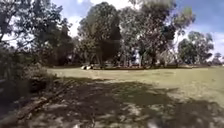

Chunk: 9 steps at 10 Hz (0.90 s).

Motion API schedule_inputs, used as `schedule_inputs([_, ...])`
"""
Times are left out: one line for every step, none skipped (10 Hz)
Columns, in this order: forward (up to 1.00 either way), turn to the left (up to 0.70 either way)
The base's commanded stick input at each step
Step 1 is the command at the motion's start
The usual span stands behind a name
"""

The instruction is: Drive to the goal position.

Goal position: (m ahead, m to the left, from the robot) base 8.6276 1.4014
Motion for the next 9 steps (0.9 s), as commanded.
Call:
schedule_inputs([0.70,0.00])
schedule_inputs([0.70,0.00])
schedule_inputs([0.70,0.00])
schedule_inputs([0.70,0.00])
schedule_inputs([0.70,0.00])
schedule_inputs([0.70,0.00])
schedule_inputs([0.70,0.00])
schedule_inputs([0.70,0.00])
schedule_inputs([0.70,0.00])
